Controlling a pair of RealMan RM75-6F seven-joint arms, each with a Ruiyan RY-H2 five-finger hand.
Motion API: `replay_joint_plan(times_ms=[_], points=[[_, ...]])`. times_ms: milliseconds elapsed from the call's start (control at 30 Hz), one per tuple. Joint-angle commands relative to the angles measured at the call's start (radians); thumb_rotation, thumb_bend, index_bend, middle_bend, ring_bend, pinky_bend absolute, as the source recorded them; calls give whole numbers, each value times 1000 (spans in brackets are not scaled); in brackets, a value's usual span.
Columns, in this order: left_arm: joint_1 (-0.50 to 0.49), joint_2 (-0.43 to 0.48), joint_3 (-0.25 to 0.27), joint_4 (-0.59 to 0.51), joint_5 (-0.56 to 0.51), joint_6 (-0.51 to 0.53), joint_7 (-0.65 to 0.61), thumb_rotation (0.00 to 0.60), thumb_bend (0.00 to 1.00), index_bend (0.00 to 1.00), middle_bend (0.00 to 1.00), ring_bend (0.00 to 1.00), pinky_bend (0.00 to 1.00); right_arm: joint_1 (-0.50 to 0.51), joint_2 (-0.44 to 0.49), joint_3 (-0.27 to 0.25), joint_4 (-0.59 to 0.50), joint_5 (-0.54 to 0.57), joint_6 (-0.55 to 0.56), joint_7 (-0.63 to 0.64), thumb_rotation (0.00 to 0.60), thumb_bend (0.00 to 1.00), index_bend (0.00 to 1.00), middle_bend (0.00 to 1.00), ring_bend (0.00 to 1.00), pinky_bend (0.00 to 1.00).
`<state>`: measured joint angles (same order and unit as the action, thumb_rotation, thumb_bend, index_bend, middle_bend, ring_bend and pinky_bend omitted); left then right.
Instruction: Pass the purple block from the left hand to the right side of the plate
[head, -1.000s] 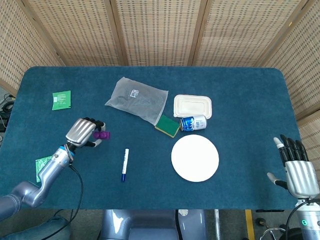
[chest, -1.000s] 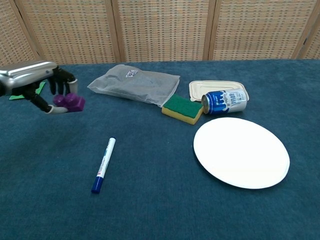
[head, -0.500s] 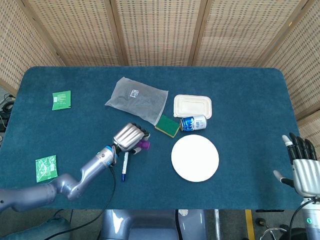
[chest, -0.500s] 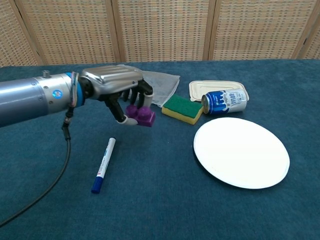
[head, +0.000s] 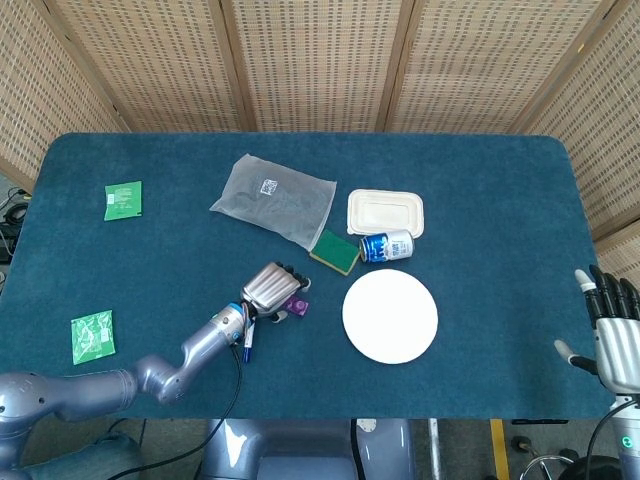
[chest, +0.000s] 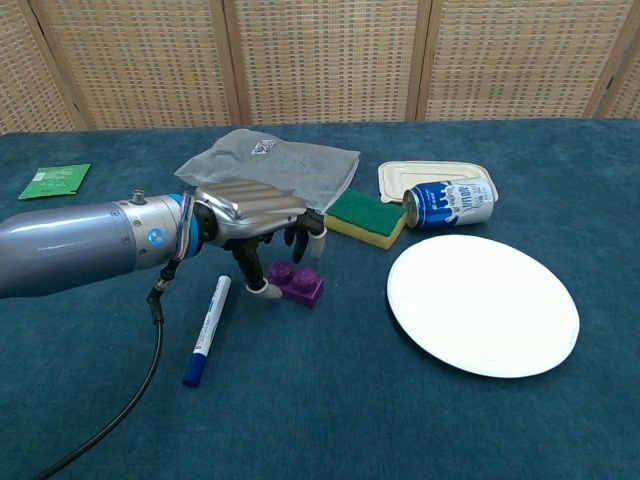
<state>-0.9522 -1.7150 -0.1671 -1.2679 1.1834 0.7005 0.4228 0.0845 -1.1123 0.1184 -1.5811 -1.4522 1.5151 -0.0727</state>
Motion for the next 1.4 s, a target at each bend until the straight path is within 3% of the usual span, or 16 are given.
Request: replay_joint_plan(times_ms=[33, 167, 400, 633, 800, 967, 1167, 1400], points=[[12, 9, 17, -8, 29, 36, 0, 600, 23, 0, 8, 3, 114, -1, 1, 0, -3, -4, 4, 0, 600, 0, 47, 0, 0, 0], [41, 55, 19, -58, 62, 91, -43, 600, 11, 0, 0, 0, 4, -1, 1, -1, -6, -8, 6, -2, 600, 0, 47, 0, 0, 0], [175, 241, 16, -230, 128, 317, -132, 600, 14, 0, 0, 0, 0, -2, -2, -8, -10, -20, 7, -12, 600, 0, 47, 0, 0, 0], [403, 462, 46, -413, 41, 575, -116, 600, 38, 0, 0, 0, 0, 6, -6, -22, -25, -55, 5, -35, 600, 0, 47, 0, 0, 0], [550, 568, 96, -474, 37, 705, -195, 600, 38, 0, 0, 0, 0, 53, 9, -20, -38, -97, -42, -86, 600, 0, 50, 0, 0, 0], [634, 623, 142, -482, 56, 745, -279, 600, 39, 0, 0, 0, 0, 135, 42, -21, -93, -149, -149, -156, 600, 0, 56, 0, 0, 0], [655, 631, 145, -433, 97, 743, -330, 600, 46, 0, 0, 0, 0, 302, 60, 8, -236, -108, -414, -244, 600, 0, 57, 0, 0, 0], [638, 635, 144, -405, 90, 654, -351, 600, 53, 0, 0, 0, 0, 523, -63, 90, -265, 25, -669, -433, 600, 0, 65, 0, 0, 0]])
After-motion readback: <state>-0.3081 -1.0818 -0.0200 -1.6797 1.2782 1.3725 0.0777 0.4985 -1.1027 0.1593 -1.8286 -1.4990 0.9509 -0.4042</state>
